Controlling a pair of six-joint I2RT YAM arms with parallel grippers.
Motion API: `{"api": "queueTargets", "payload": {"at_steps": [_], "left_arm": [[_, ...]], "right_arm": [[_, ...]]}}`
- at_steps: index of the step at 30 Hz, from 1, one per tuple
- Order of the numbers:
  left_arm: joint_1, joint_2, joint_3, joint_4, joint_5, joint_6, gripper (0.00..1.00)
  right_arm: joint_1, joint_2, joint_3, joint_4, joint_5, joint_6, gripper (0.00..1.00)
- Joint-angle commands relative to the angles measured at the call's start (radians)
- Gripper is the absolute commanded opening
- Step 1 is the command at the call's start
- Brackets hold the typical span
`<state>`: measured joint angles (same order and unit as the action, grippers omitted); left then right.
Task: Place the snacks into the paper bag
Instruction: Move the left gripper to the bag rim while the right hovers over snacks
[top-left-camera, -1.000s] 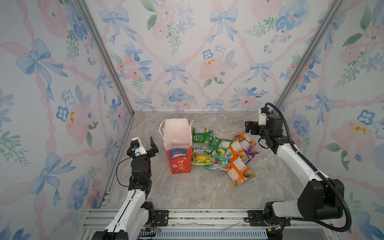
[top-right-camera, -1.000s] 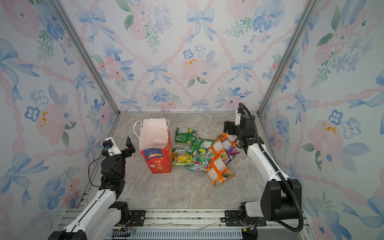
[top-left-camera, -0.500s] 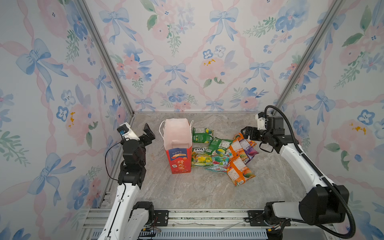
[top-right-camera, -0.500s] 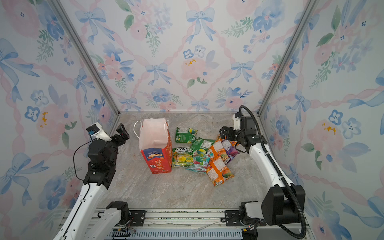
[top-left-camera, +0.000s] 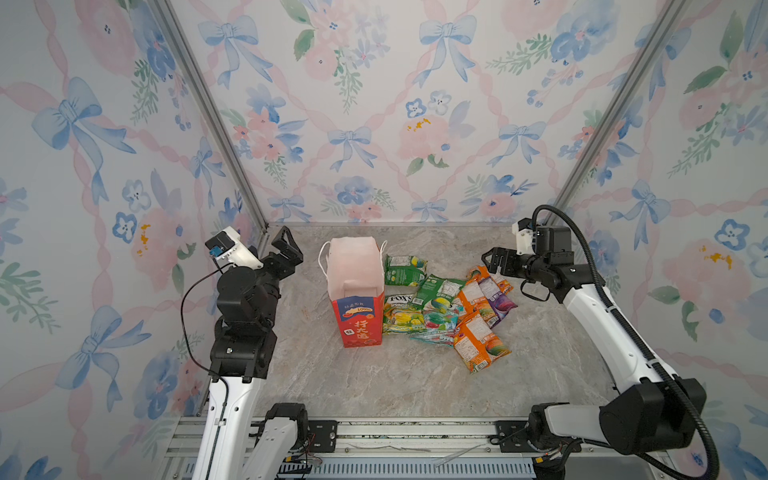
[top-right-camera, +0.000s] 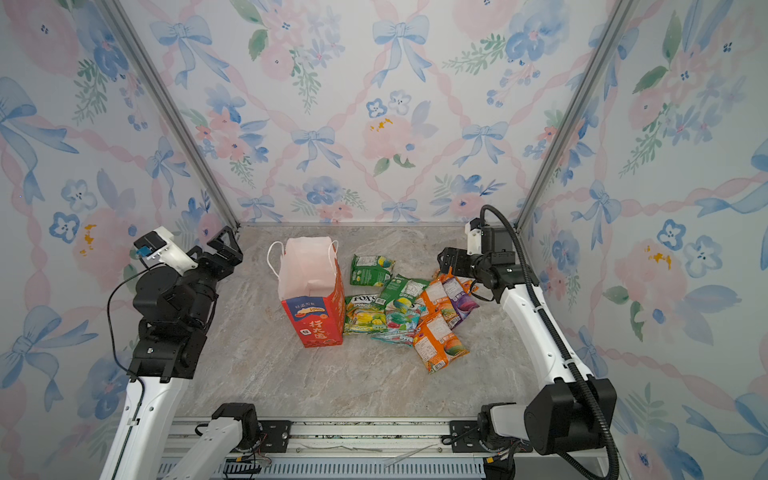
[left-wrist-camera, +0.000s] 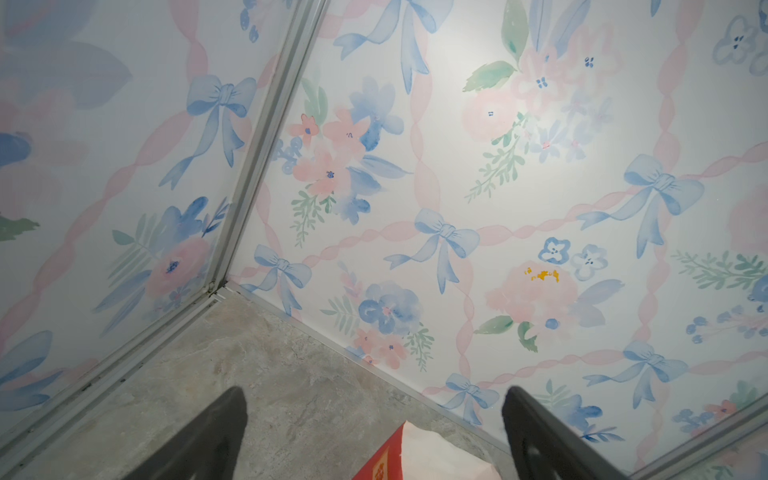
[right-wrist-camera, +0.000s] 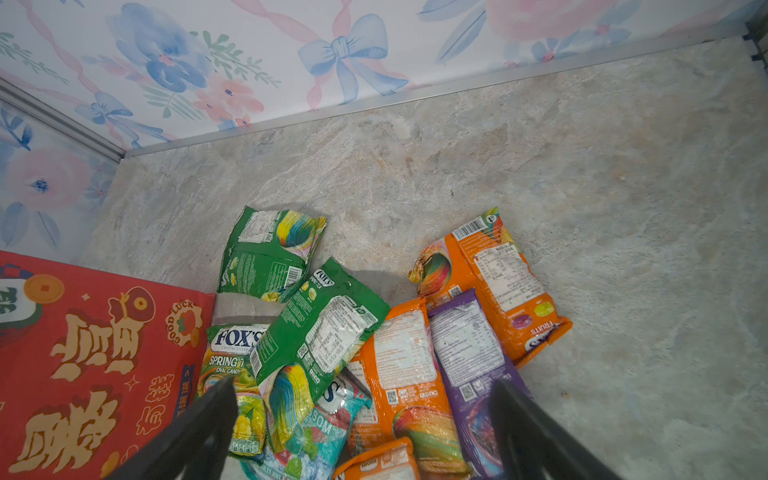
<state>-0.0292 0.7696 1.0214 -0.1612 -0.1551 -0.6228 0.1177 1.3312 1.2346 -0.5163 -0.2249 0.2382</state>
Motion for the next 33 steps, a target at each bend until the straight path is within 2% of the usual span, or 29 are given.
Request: {"api": "queueTargets", "payload": {"at_steps": [1,7,9,20,25,33], "left_arm": [[0.007,0.015,0.044,-0.079,0.106,-0.09,0.98],[0.006,0.105,0.151,-0.141,0.313,-0.096,0.98],[0.004,0.123,0.165,-0.151,0.349,-0.084,0.98],[-0.017,0.099,0.145,-0.215,0.418,-0.004,0.98],[-0.023,0.069,0.11,-0.236,0.477,0.07,0.98],[-0.029,0.108,0.088,-0.356,0.379,0.145,0.98]], "right_arm": [[0.013,0.023,0.039,-0.04,0.002,0.015,0.96],[0.023,0.032,0.046,-0.04,0.007,0.021,0.96],[0.025,0.034,0.048,-0.04,0.008,0.025,0.96],[0.033,0.064,0.079,-0.066,0.024,0.038,0.96],[0.046,0.087,0.09,-0.071,0.03,0.047,0.96],[0.065,0.111,0.109,-0.074,0.037,0.046,0.96]]}}
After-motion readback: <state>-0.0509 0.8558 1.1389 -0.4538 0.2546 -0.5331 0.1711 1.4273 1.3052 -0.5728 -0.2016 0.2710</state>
